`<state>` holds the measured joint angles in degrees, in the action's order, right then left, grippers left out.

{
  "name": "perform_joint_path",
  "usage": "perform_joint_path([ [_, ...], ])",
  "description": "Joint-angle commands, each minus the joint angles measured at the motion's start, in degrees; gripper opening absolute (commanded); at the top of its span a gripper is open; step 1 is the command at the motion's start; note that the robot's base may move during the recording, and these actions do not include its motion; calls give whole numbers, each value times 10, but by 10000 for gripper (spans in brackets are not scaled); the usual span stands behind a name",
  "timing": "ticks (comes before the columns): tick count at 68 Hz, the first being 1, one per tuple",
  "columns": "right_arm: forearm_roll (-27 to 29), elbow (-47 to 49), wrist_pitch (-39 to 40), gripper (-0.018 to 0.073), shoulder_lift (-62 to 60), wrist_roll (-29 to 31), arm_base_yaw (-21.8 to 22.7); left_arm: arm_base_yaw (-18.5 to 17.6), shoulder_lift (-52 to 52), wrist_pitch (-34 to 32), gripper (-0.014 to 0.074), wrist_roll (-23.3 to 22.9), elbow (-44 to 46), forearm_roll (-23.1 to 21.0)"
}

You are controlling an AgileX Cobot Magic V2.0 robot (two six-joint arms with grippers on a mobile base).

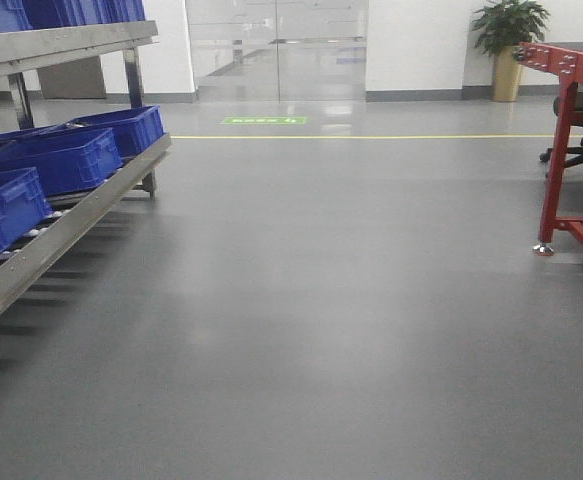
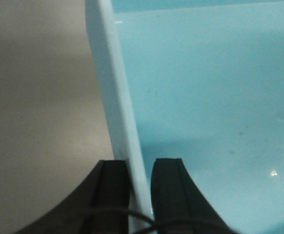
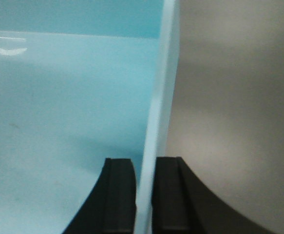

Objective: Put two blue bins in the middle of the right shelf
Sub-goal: 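Drive across the floor carrying the teal bin in both grippers, then turn the base toward the shelf of blue bins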

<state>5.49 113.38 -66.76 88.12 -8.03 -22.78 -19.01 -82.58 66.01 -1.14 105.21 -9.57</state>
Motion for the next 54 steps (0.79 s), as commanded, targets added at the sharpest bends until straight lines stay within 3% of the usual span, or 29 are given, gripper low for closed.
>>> perform_joint_path([
  [1, 7, 7, 30, -151, -7, 12, 2, 0, 7, -15, -111, 11, 7, -17],
  [54, 7, 7, 30, -151, -7, 12, 2, 0, 7, -15, -111, 11, 7, -17],
])
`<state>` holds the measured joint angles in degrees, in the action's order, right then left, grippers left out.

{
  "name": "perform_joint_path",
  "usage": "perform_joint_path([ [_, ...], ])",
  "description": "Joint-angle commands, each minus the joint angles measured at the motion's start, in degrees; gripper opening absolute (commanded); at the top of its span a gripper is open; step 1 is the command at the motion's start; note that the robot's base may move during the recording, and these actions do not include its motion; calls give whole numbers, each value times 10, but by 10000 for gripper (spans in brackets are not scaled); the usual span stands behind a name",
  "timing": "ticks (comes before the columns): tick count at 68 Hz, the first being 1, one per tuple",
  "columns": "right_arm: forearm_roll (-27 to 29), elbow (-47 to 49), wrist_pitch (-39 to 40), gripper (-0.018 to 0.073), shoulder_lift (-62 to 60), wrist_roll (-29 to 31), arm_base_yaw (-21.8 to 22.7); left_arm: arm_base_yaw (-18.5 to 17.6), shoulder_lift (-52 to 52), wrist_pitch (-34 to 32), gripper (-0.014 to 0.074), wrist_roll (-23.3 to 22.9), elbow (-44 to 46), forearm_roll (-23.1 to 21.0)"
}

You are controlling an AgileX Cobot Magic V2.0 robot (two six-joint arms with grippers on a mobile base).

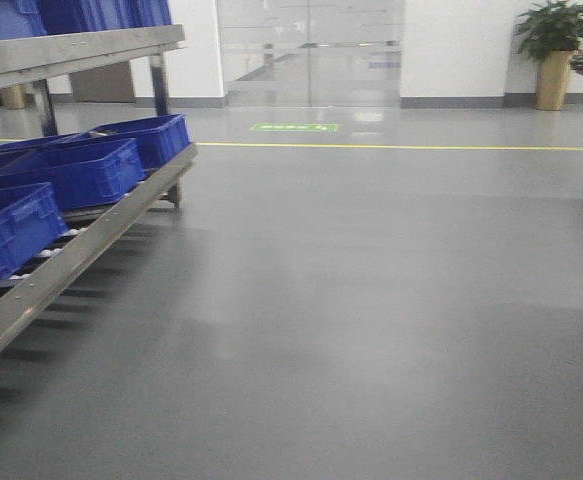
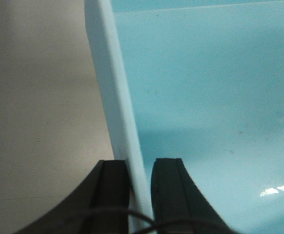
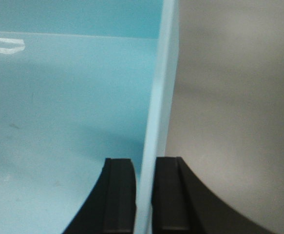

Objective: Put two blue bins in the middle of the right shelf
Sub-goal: 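Turn the base toward the shelf of blue bins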

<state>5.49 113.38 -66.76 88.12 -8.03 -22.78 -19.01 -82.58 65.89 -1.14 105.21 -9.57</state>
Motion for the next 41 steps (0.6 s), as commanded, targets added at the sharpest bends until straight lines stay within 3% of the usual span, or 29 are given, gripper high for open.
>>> perform_joint_path([
  [1, 7, 7, 30, -151, -7, 12, 2, 0, 7, -13, -111, 11, 7, -17],
  [41, 7, 7, 30, -151, -7, 12, 2, 0, 7, -13, -111, 11, 7, -17],
])
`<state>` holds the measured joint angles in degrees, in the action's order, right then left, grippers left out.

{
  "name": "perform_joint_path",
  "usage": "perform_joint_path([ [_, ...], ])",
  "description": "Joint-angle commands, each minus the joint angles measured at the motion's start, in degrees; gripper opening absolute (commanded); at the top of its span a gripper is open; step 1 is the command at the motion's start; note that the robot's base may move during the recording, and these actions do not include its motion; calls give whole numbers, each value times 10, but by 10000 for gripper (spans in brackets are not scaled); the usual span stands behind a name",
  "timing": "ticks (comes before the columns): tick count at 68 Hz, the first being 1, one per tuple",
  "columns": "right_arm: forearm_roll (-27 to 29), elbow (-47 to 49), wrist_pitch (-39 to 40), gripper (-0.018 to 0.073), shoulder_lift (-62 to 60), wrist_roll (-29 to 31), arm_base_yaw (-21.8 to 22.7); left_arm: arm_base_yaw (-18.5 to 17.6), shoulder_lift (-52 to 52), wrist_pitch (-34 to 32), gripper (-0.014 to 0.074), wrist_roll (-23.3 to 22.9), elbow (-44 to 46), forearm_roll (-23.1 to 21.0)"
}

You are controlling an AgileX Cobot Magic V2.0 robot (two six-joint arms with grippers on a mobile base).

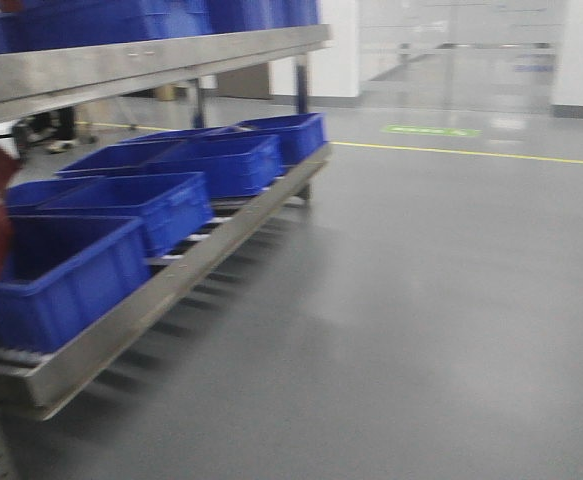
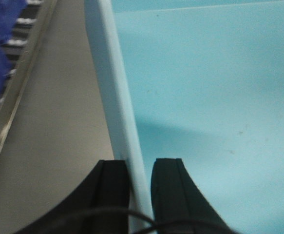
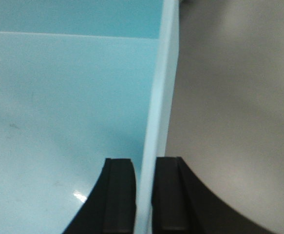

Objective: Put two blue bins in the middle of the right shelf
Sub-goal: 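Turn the base toward the shelf of blue bins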

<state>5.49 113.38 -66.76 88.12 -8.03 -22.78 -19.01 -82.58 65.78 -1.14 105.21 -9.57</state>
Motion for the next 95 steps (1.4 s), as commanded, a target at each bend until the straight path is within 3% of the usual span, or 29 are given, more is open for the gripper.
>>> perform_joint_path([
  [1, 7, 7, 30, -151, -7, 12, 2, 0, 7, -12, -111, 11, 7, -17],
  [95, 7, 7, 30, -151, -7, 12, 2, 0, 7, -12, -111, 11, 7, -17],
])
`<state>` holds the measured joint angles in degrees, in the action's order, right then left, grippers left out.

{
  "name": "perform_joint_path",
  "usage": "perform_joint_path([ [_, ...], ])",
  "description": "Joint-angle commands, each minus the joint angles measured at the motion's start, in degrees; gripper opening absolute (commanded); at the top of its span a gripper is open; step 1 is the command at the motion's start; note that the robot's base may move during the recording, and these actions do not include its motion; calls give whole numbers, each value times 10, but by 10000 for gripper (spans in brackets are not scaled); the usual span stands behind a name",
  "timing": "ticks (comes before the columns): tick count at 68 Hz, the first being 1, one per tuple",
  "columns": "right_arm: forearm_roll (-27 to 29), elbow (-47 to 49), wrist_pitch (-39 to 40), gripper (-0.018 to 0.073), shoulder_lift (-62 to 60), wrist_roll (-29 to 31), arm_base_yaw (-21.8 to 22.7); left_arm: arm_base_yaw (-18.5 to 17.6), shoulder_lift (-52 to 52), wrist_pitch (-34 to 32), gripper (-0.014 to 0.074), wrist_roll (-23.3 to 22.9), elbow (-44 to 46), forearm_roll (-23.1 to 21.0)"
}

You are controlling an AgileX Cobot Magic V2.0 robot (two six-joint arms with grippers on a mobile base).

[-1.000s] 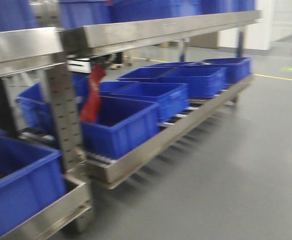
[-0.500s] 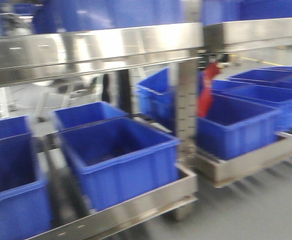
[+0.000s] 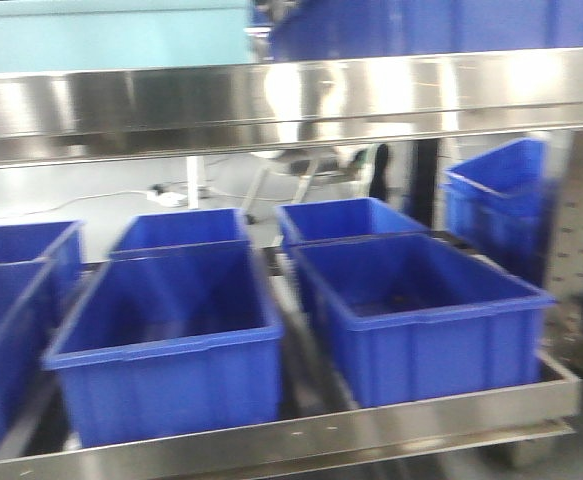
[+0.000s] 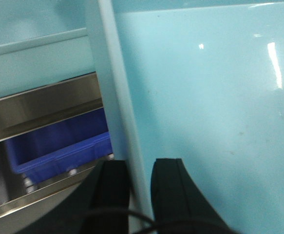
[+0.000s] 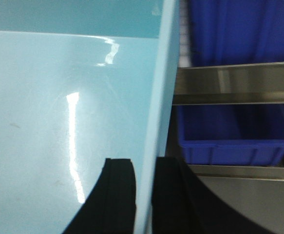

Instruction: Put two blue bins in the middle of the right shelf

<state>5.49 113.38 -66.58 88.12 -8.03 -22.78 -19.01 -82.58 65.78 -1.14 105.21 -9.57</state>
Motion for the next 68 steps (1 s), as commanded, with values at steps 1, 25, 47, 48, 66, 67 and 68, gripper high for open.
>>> perform_joint_path([
  [1, 7, 7, 28, -151, -7, 12, 2, 0, 7, -12, -111, 11, 7, -17],
  [25, 7, 7, 28, -151, -7, 12, 2, 0, 7, -12, -111, 11, 7, -17],
  [47, 7, 7, 28, -151, -7, 12, 2, 0, 7, -12, -111, 11, 7, -17],
  [48, 7, 7, 28, -151, -7, 12, 2, 0, 7, -12, -111, 11, 7, -17],
  [66, 7, 7, 28, -151, -7, 12, 2, 0, 7, -12, -111, 11, 7, -17],
  [67, 7, 7, 28, -151, -7, 12, 2, 0, 7, -12, -111, 11, 7, -17],
  [68, 7, 7, 28, -151, -7, 12, 2, 0, 7, -12, -111, 11, 7, -17],
])
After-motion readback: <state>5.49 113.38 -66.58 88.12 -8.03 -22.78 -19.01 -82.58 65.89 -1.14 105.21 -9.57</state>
